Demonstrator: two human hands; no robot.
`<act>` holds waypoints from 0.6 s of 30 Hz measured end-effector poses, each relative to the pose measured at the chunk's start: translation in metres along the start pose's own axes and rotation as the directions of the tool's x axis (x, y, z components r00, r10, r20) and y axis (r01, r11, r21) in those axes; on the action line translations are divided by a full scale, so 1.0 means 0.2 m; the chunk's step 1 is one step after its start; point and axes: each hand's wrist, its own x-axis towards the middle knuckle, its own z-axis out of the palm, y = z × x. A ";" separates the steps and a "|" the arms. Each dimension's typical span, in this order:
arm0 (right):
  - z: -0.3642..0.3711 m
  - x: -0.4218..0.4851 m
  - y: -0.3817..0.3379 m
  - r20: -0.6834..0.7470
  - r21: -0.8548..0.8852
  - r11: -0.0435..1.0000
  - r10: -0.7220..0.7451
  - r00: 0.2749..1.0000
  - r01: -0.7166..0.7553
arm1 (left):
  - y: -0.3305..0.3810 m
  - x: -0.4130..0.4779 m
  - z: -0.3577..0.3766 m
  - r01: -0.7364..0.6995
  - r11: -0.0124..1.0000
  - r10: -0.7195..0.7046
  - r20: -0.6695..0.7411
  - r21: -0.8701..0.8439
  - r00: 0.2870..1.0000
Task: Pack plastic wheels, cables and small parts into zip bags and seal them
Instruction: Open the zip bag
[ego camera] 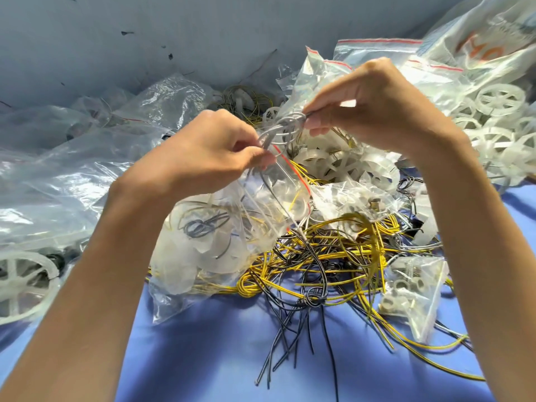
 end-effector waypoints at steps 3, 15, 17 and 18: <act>-0.01 -0.01 0.01 0.000 0.007 1.000 0.012 1.000 -0.012 | -0.01 0.00 0.00 -0.002 1.000 0.002 0.015 0.001 1.000; -0.02 0.01 0.09 -0.118 -0.053 0.995 0.081 0.990 -0.088 | 0.01 0.01 0.02 -0.030 0.999 0.030 -0.005 -0.027 1.000; 0.00 0.01 0.09 -0.094 -0.068 0.993 0.088 0.992 -0.094 | 0.02 0.01 0.02 -0.026 0.998 0.027 0.003 -0.065 1.000; 0.01 0.01 0.08 -0.070 -0.067 0.993 0.092 0.993 -0.096 | 0.02 0.01 0.02 -0.023 0.997 0.025 0.021 -0.079 0.999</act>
